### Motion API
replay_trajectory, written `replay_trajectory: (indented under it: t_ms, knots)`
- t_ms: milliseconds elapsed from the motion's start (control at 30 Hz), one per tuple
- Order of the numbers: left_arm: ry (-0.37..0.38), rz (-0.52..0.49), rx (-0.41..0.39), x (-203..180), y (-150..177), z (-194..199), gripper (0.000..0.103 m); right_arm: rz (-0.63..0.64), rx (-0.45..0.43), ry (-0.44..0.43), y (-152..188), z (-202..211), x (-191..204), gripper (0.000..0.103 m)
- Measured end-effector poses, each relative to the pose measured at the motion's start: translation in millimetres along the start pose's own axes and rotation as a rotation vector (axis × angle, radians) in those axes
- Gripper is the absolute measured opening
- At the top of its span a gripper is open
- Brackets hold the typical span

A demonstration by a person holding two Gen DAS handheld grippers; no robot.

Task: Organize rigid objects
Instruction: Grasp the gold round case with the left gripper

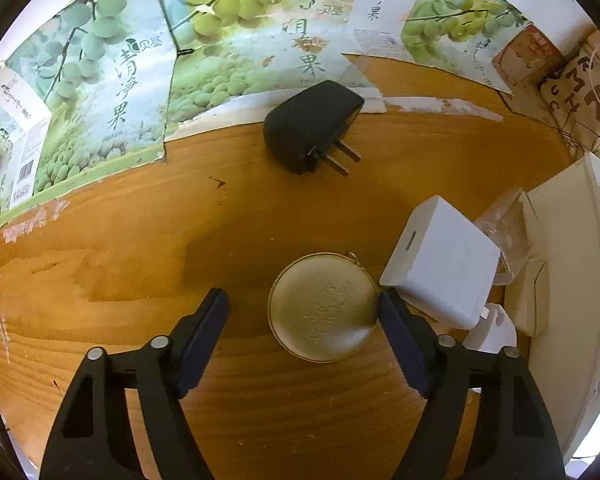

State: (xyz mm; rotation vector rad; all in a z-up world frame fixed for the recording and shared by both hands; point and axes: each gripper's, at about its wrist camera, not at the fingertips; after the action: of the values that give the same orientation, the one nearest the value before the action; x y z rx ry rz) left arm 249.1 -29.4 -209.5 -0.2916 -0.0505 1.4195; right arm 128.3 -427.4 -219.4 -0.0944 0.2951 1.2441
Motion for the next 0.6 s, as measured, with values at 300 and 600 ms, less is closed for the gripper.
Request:
replay_trajectory:
  t_ms: [300,600]
  knots:
    - [0.032,0.001,-0.010,-11,-11,7,0.059,-0.007,-0.010,-0.004,2,-3,0,0.021]
    - [0.026,0.030,-0.034,-7,0,16,0.059,0.002,-0.036,-0.016,10,-1,-4,0.021]
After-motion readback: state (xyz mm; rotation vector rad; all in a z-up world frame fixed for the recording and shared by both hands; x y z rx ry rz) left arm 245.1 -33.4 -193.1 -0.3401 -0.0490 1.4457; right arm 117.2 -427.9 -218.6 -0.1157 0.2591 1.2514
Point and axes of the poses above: each gripper's, at about its wrist camera, not at the fingertips, and z roughly against the way its jaws point, x to its left, y to its underside, and after that the axes turned 6 degrees about z, right-handed
